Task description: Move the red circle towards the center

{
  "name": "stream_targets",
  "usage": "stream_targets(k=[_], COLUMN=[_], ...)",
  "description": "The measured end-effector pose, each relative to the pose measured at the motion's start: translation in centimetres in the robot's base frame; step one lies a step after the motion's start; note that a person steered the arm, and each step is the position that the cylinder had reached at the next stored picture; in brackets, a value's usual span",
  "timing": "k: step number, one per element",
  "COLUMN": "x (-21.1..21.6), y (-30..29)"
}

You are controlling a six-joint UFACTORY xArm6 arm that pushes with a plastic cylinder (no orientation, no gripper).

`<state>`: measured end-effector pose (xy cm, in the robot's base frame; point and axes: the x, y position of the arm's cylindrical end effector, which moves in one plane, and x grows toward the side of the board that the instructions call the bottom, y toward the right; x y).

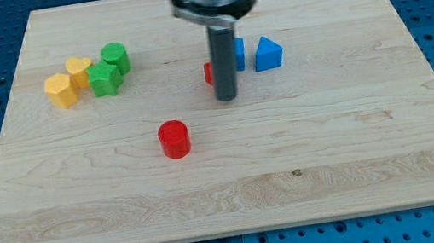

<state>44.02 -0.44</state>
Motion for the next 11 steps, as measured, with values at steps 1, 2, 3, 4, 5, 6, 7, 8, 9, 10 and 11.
stream_targets(k=[1,2,3,4,5,6,7,8,9,10,11], x=[0.6,4.7,10.0,12.3,12.1,10.5,9.1,7.7,6.6,7.2,7.2], y=[-4.3,-9.0,-10.2,-8.9,-7.6,-6.7,-5.1,-3.2,-2.9,-3.0,-5.7])
